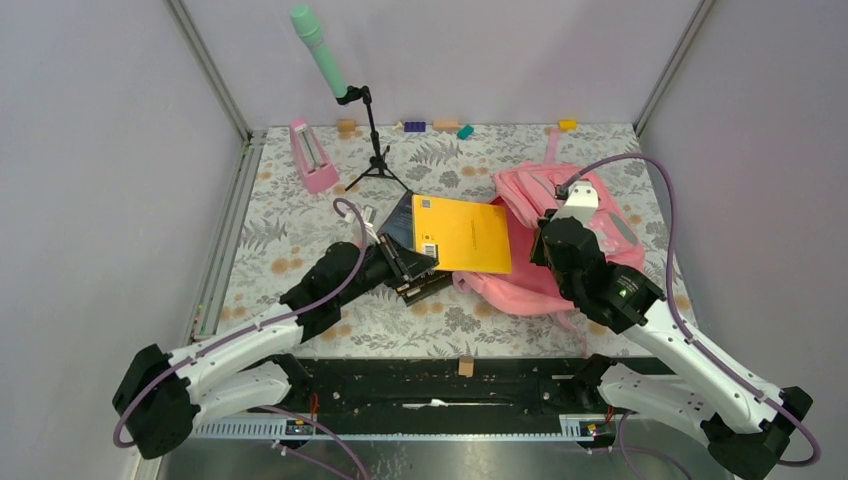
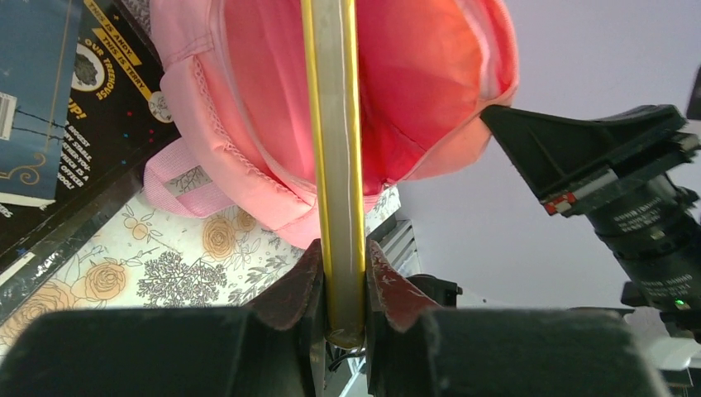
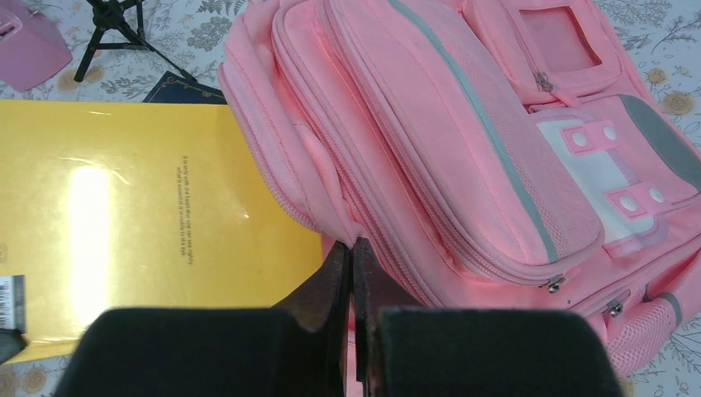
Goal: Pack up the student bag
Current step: Place the book in the student bag.
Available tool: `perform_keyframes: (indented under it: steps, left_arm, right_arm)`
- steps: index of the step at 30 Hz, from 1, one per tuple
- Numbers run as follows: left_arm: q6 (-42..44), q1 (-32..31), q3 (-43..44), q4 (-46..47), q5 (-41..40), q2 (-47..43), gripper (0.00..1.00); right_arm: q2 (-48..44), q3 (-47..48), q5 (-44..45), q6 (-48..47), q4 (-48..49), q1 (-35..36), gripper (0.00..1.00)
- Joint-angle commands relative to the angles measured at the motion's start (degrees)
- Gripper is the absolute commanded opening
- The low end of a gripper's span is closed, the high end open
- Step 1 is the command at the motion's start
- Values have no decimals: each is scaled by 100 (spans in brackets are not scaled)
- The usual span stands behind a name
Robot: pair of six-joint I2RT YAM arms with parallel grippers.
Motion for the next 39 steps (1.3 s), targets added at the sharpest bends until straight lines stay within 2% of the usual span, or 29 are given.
perform_keyframes:
  steps: [1, 9, 14, 21, 26, 39]
  left_arm:
    - [-313, -279, 517, 1501, -561, 294, 0]
    - [-1014, -653, 484, 2528, -1078, 1160, 0]
    - [-1164, -879, 829, 2699, -1408, 1698, 0]
    - [-1724, -1044, 1327, 3410, -1316, 2873, 0]
    - [-1708, -1134, 1883, 3369, -1224, 3392, 0]
    - [-1706, -1134, 2428, 3264, -978, 4369, 0]
  right_arm:
    - [-132, 142, 8, 150, 664, 47, 0]
    - [-93, 145, -28, 62, 667, 43, 0]
    - [-143, 118, 4, -37, 662, 44, 0]
    - [-175, 89, 49, -184, 668, 47, 0]
    - [-219, 78, 95, -300, 667, 45, 0]
    - [-235, -4, 20, -381, 777, 47, 0]
